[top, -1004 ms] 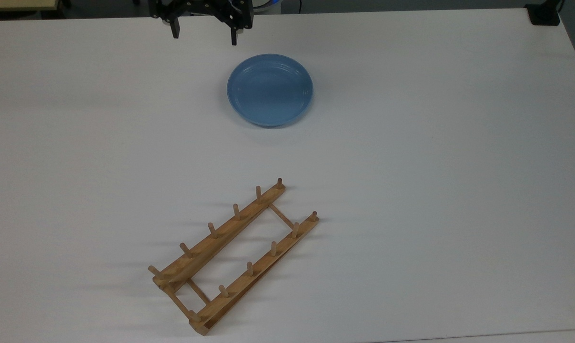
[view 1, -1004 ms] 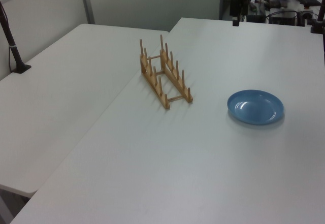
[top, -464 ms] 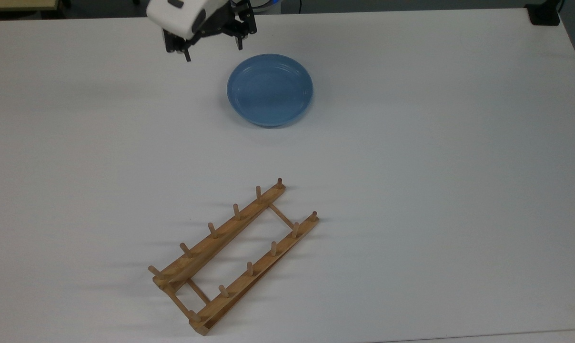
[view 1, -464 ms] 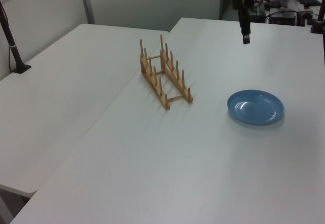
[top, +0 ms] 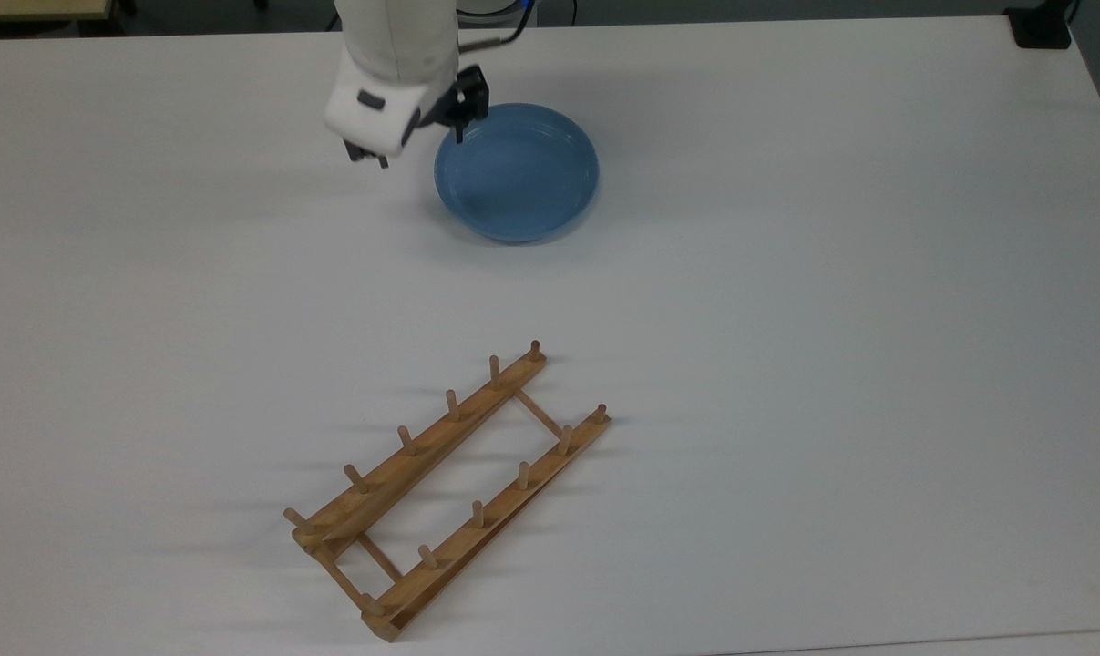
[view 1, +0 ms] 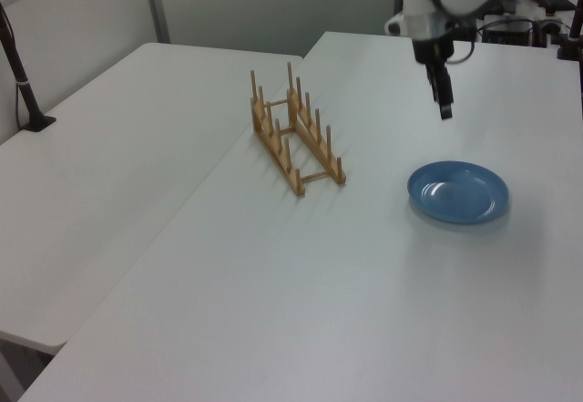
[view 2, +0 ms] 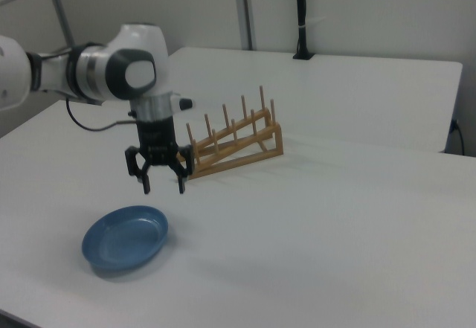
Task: Place plate in plate rack
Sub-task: 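Lower the gripper onto the plate rim and close on it, then lift the plate by its rim and carry it over the wooden rack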
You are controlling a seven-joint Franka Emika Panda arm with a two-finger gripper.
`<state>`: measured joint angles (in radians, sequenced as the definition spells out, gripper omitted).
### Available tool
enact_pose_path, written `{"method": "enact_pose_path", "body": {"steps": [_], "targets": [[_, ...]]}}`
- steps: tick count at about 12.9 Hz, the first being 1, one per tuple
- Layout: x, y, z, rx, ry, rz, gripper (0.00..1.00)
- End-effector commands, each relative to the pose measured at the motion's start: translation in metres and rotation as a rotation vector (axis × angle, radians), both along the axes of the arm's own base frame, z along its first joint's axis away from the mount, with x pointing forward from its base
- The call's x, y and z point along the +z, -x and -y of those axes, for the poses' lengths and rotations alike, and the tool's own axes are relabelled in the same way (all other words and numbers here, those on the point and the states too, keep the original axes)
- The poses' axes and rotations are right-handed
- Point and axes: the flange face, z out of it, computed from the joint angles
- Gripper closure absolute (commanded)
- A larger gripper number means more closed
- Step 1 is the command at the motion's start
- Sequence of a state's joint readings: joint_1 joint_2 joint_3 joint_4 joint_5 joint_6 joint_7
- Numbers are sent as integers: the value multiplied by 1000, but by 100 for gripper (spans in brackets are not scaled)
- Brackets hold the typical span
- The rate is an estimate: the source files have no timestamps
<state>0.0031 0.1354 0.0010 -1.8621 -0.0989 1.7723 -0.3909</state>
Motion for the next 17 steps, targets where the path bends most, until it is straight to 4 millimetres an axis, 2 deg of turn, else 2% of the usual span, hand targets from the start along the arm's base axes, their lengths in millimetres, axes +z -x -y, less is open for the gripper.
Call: {"method": "enact_pose_path", "body": {"steps": [1,3,5,7,9,10,12,13,15,17], "targets": [[-54,-5,-3,65,43,-43,25],[-82,-2,-11,98,62,-74,34],[-111,3,-20,130,91,-112,37],[-112,3,-21,132,91,-113,45],[-113,3,-21,132,91,-115,60],[-115,2,-21,132,91,-118,76],[-116,2,-21,125,93,-117,97],[-116,2,-22,123,94,-116,100],[-116,1,-22,120,95,-116,100],[-108,-2,-21,115,97,-106,100]]}}
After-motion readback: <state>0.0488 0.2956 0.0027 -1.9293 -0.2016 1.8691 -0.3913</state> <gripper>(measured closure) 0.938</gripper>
